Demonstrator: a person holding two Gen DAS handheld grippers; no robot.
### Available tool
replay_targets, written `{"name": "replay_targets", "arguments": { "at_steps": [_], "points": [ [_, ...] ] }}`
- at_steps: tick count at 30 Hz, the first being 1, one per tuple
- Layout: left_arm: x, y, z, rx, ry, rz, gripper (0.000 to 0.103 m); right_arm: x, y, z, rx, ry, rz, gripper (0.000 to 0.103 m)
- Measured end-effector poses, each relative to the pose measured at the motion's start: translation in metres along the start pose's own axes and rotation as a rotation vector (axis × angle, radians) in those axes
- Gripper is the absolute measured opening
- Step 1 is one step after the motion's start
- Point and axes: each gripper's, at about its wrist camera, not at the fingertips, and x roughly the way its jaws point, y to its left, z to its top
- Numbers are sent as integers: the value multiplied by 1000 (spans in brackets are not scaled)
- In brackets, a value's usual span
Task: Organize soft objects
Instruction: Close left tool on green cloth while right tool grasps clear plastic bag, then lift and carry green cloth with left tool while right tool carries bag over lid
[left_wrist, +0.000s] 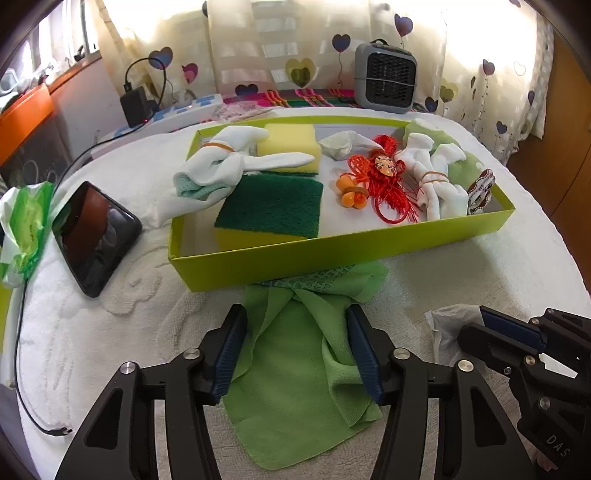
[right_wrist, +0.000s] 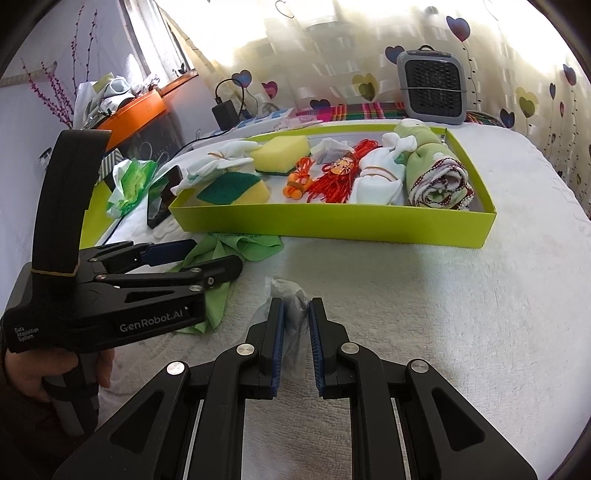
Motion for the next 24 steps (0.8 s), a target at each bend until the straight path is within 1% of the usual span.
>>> {"name": "replay_targets", "arguments": {
  "at_steps": [3,4,5,6,8,9,11,12,16,24],
  "points": [
    [-1,1,-1,-2,-3,2,47,-1,0,0,2,-4,-1,14],
    [-1,2,-1,-3,-3,4,42,-1,0,-1,3,-5,-2,14],
    [-2,3,-1,-7,-5,10,40,-1,-1,-1,4,-5,-2,14],
    [-2,5,-1,-12,-6,13,34,-1,-1,-1,5,-5,-2,14],
    [-2,9,0,-24,-10,12,28,-1,-1,-1,6,-5,-2,14],
    [-2,10,0,-29,-12,14,22,-1,-1,-1,6,-5,-2,14],
    [-2,11,1,-35,-19,9,17,-1,-1,-1,6,-5,-2,14],
    [-2,12,1,-41,-27,-2,13,-1,-1,-1,6,-4,-2,14],
    [-5,11,-1,-40,-49,-21,10,-1,-1,-1,7,-2,0,14],
    [-18,11,-4,-55,-97,-80,9,-1,-1,-1,6,-5,-3,14]
  ]
}}
